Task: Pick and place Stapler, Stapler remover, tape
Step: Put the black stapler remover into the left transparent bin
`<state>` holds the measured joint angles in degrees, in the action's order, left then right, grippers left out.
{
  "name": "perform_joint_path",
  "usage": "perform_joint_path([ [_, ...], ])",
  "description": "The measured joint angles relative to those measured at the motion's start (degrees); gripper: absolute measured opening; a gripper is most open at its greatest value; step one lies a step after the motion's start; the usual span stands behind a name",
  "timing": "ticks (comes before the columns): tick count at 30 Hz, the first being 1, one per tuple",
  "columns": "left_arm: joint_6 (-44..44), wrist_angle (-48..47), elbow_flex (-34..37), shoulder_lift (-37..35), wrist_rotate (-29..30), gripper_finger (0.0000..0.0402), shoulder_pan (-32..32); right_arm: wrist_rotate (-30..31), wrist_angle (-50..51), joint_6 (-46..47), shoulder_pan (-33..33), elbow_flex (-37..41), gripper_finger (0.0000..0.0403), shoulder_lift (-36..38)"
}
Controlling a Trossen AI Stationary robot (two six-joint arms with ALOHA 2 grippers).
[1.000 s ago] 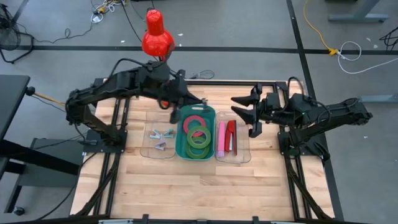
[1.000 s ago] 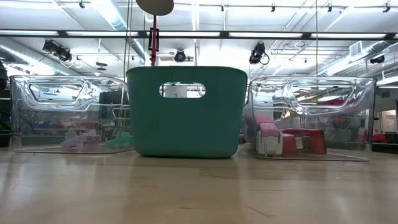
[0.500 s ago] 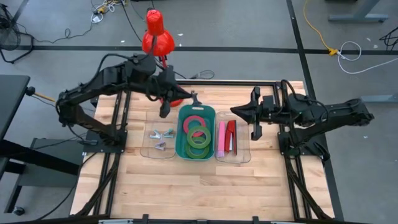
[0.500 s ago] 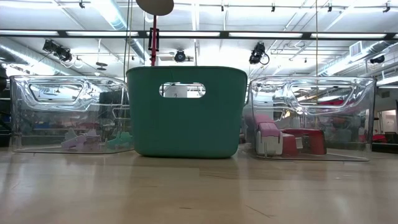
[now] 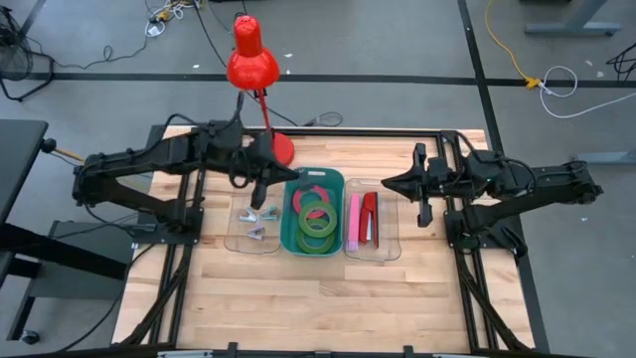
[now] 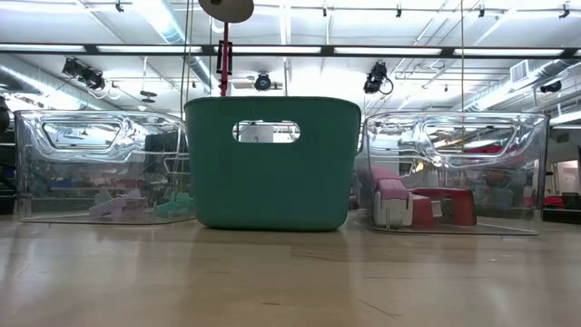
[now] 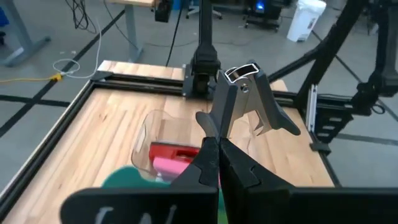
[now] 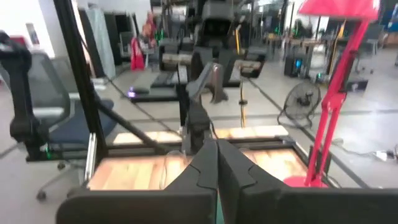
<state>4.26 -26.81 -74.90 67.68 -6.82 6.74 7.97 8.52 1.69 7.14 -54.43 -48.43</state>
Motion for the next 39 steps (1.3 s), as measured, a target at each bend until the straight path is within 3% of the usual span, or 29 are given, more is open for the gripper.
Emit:
perform_joint_path([
  [12, 0.8, -2.5, 9.1, -9.5, 0.8, 0.0000, -3.0, -0.1, -3.3, -5.5, 0.0, 18.7, 0.0000, 16.5],
  [21, 1.4, -3.4, 17.2, -15.3, 1.6, 0.0000, -3.1, -1.5, -2.2, -2.7, 0.0, 25.1, 0.0000, 26.5],
  [39, 4.1, -8.4, 37.5, -18.6, 5.8, 0.0000, -0.1, -1.4, -1.5, 0.5, 0.0, 26.9, 0.0000, 27.9],
])
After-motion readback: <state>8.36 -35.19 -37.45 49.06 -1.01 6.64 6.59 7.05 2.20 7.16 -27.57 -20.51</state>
